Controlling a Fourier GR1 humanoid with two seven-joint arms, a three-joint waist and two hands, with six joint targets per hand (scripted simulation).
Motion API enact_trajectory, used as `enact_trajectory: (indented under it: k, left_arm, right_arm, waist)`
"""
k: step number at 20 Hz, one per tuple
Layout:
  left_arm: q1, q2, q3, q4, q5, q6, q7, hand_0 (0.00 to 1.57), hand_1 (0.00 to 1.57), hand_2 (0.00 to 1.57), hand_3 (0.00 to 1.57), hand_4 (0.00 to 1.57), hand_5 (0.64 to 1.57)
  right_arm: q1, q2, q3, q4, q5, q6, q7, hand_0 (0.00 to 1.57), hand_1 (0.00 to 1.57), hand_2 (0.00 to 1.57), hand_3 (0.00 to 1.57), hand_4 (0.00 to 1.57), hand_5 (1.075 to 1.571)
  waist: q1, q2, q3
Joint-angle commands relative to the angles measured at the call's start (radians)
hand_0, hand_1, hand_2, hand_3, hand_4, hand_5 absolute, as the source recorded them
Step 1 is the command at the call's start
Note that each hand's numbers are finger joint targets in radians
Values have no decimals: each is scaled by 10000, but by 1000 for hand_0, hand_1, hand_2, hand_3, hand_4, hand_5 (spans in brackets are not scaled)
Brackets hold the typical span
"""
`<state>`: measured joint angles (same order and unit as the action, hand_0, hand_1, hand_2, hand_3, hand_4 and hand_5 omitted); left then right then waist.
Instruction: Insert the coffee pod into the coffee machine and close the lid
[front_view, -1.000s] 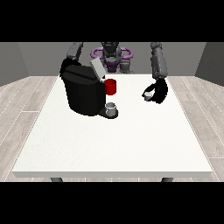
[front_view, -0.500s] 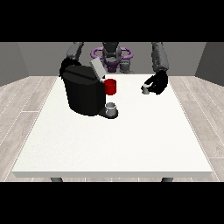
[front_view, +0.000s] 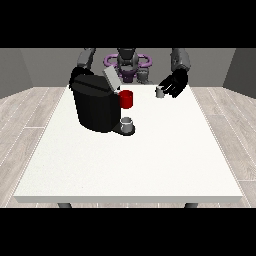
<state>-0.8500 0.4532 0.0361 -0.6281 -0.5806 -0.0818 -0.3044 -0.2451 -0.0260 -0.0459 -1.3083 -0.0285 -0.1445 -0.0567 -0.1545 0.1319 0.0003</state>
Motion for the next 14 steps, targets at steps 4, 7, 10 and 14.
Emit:
enact_trajectory:
  k: [4, 7, 10, 14]
  left_arm:
    - [-778, -43, 169, -303, -36, -438, 407, 1255, 1255, 1332, 1288, 556, 1571]
    - [-1457, 102, 318, -395, -115, -376, 1040, 1256, 1256, 1327, 1277, 536, 1571]
    - [-1921, 304, 498, -271, -144, -379, 1278, 1017, 1017, 1206, 1226, 503, 1571]
    - [-2238, 73, 755, -80, -21, -356, 1816, 1209, 1209, 1245, 1188, 486, 1571]
  right_arm:
    - [-93, 235, 57, 266, -112, 87, -660, 0, 0, 0, 0, 489, 1571]
    - [-75, 252, 255, 230, -69, 102, -616, 0, 0, 0, 0, 496, 1571]
    - [-310, 12, 370, -188, -209, 507, -254, 0, 0, 0, 0, 500, 1571]
    - [-515, 255, 630, -452, 63, -144, 29, 0, 0, 0, 0, 494, 1571]
  waist:
    - [-284, 219, -1]
    - [-547, 186, 0]
    - [-1017, 226, -2]
    - [-1096, 329, -3]
